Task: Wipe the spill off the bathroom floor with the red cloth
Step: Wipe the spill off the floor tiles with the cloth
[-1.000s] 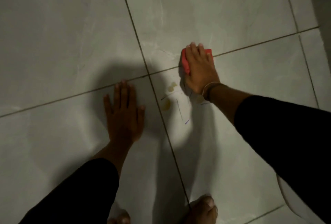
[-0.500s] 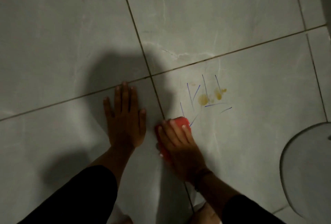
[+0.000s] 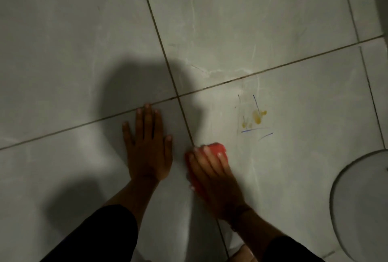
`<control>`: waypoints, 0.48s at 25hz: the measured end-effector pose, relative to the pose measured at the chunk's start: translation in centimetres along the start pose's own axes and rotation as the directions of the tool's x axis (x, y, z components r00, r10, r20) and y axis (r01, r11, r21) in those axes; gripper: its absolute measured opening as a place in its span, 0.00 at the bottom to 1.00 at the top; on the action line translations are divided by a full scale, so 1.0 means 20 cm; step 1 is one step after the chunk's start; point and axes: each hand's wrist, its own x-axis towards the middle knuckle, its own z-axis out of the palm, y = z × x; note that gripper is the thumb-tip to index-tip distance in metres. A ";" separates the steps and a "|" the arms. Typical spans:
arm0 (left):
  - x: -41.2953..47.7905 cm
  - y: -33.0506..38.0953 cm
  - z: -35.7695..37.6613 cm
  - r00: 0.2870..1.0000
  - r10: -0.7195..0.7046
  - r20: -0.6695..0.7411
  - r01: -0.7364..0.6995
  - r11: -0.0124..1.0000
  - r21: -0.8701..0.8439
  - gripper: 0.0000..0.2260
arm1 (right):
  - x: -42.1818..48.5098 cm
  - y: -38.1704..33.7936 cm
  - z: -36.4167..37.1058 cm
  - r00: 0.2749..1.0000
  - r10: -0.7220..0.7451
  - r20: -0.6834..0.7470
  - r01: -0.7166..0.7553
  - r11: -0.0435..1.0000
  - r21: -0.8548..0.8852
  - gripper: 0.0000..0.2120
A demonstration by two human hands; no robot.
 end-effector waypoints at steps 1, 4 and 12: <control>0.00 0.00 0.00 1.000 -0.002 0.007 0.002 1.000 0.000 0.33 | -0.08 0.10 -0.02 0.999 0.020 0.042 -0.019 0.999 -0.029 0.41; 0.00 0.00 0.00 1.000 -0.001 0.013 0.001 1.000 -0.012 0.33 | 0.11 0.53 -0.11 0.959 0.282 -0.018 -0.282 0.958 -0.045 0.38; -0.01 0.00 0.01 1.000 0.000 0.005 0.000 1.000 -0.020 0.34 | 0.27 0.09 0.02 0.963 0.260 -0.073 -0.264 0.963 -0.053 0.43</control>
